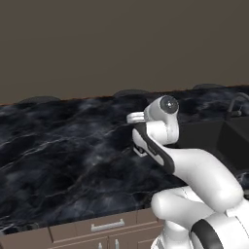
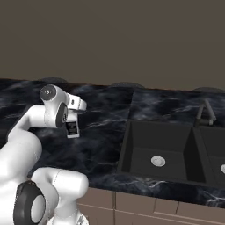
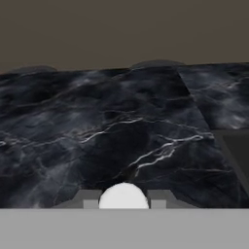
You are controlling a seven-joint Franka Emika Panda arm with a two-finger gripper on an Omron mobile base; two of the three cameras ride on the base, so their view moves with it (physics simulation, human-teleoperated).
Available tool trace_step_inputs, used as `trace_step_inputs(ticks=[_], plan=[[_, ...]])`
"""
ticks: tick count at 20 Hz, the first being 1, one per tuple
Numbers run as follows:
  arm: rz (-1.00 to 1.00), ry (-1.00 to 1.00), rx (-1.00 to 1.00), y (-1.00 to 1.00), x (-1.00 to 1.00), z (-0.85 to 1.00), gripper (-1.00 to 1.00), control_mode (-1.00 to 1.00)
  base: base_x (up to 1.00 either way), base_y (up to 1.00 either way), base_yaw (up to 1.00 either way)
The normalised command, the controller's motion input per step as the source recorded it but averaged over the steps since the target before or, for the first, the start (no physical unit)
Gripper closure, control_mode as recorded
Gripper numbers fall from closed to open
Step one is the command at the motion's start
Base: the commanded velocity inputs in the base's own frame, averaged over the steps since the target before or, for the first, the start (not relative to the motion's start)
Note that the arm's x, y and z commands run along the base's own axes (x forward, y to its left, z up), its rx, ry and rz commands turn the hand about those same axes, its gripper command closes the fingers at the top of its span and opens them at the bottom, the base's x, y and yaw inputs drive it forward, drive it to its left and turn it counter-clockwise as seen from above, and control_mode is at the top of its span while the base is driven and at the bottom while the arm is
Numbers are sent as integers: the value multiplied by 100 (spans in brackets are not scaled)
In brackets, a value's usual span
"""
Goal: Move the drinks to the dining counter.
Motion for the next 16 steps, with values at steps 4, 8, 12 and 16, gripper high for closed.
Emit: trace_step_inputs(ticks=[4,8,12,16], plan=[[0,0,0,0,17,-35,100,-100,0,0,0],[0,0,0,0,21,-37,100,-100,0,0,0],[0,0,0,0,15,-37,100,-100,0,0,0],[0,0,0,0,14,-34,100,-100,0,0,0]])
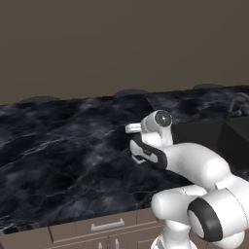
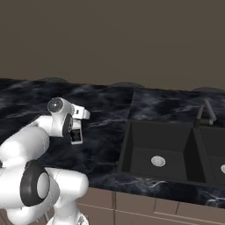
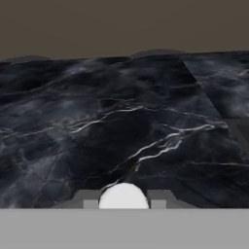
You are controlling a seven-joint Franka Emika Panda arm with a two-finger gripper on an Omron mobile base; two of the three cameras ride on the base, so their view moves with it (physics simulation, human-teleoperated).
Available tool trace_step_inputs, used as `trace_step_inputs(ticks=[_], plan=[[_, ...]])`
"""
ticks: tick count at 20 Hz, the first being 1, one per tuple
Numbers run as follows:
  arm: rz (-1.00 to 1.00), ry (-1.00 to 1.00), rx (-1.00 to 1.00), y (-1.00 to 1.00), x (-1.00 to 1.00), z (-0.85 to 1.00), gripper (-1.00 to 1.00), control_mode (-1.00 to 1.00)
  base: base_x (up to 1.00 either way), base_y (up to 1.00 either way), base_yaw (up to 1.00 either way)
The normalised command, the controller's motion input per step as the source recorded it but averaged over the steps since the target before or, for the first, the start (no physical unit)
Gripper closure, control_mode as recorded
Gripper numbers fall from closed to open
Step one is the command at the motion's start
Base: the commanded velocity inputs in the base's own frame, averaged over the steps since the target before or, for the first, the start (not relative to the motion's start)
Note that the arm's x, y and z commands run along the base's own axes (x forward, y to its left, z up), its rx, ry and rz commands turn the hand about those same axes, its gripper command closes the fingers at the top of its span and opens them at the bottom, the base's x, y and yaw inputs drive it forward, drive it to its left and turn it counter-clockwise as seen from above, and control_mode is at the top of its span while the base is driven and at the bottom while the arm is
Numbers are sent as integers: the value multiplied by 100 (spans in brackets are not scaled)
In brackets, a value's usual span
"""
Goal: Move the drinks to the dining counter.
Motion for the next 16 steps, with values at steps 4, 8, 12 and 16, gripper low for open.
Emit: trace_step_inputs(ticks=[4,8,12,16], plan=[[0,0,0,0,11,-33,100,-100,0,0,0],[0,0,0,0,7,-33,100,-100,0,0,0],[0,0,0,3,9,-32,100,-100,0,0,0],[0,0,0,3,6,-31,100,-100,0,0,0]])
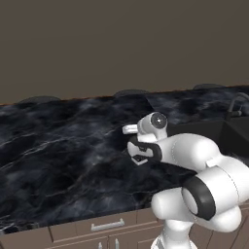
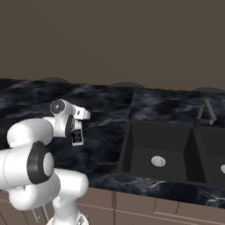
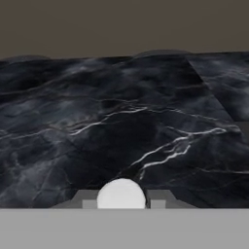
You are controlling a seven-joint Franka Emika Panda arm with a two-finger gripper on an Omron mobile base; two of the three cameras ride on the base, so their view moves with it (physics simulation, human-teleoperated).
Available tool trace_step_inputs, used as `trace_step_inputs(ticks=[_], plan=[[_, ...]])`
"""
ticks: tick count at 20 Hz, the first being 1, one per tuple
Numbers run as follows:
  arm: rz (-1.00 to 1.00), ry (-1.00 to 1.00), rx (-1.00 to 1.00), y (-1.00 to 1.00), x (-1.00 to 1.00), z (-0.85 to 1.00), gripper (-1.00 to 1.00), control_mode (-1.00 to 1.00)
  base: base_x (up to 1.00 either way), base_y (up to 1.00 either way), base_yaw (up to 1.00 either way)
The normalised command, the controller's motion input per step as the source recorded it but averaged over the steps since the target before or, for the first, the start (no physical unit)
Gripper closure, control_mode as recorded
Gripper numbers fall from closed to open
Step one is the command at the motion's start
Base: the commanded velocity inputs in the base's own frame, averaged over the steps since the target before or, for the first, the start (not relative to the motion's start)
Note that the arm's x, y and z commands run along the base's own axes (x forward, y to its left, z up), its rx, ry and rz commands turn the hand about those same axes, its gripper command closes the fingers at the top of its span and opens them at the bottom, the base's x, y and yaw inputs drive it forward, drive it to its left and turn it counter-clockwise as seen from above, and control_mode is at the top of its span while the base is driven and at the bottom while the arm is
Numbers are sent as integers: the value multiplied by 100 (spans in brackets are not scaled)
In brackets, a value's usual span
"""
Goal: Move the drinks to the dining counter.
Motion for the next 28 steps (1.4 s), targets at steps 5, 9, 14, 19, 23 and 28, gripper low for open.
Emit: trace_step_inputs(ticks=[5,9,14,19,23,28], plan=[[0,-2,0,0,-6,-25,-100,-100,0,0,0],[0,-6,0,-1,-18,-4,-100,-100,0,0,0],[0,-10,0,0,-16,8,-100,-100,0,0,0],[0,-8,0,0,0,48,-100,-100,0,0,0],[0,-2,1,0,-6,74,-100,-100,0,0,0],[0,3,9,-6,-54,68,-100,-100,0,0,0]])
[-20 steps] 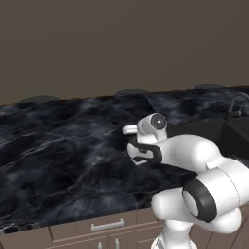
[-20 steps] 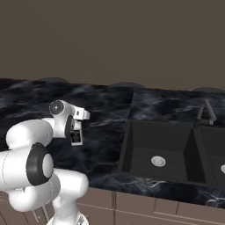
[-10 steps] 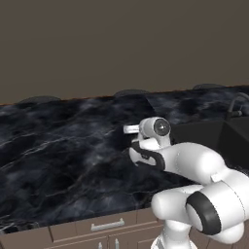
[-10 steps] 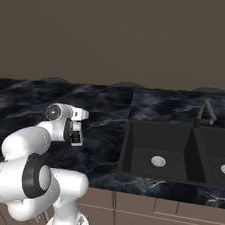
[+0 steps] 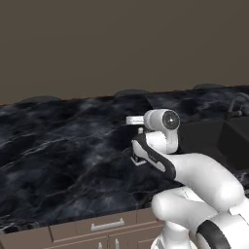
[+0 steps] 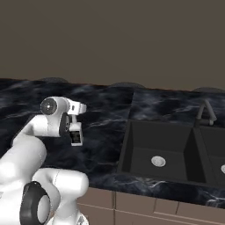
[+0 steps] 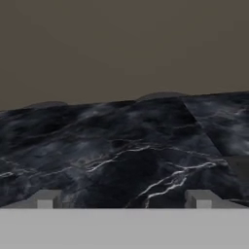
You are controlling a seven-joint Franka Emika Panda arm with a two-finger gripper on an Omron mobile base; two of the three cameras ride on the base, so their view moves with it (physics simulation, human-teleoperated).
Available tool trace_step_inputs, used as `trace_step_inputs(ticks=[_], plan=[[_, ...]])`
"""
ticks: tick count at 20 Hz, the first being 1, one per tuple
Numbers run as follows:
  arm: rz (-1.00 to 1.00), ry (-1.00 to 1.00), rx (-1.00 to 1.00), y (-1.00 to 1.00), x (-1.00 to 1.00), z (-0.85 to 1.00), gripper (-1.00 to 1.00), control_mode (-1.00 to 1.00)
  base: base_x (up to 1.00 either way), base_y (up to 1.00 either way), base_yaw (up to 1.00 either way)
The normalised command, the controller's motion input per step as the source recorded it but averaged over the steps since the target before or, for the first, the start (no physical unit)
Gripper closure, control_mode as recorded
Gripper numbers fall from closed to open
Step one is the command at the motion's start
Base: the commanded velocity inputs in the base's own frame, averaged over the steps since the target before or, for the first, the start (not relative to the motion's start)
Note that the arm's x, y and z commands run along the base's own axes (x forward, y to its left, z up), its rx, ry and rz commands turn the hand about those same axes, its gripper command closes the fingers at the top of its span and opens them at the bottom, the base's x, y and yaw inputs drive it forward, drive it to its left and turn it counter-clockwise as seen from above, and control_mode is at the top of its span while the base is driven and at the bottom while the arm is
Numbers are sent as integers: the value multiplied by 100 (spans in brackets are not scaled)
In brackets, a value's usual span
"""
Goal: Move the drinks to the dining counter.
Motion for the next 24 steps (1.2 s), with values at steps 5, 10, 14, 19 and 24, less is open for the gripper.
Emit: trace_step_inputs(ticks=[5,10,14,19,24], plan=[[0,6,10,-1,-72,36,-100,-100,0,0,0],[0,1,1,-3,-62,36,-100,-100,0,0,0],[0,9,0,-24,-58,44,-100,-100,0,0,0],[-2,29,0,-17,-27,15,-100,-100,0,0,0],[0,34,0,-8,-44,20,-100,-100,0,0,0]])
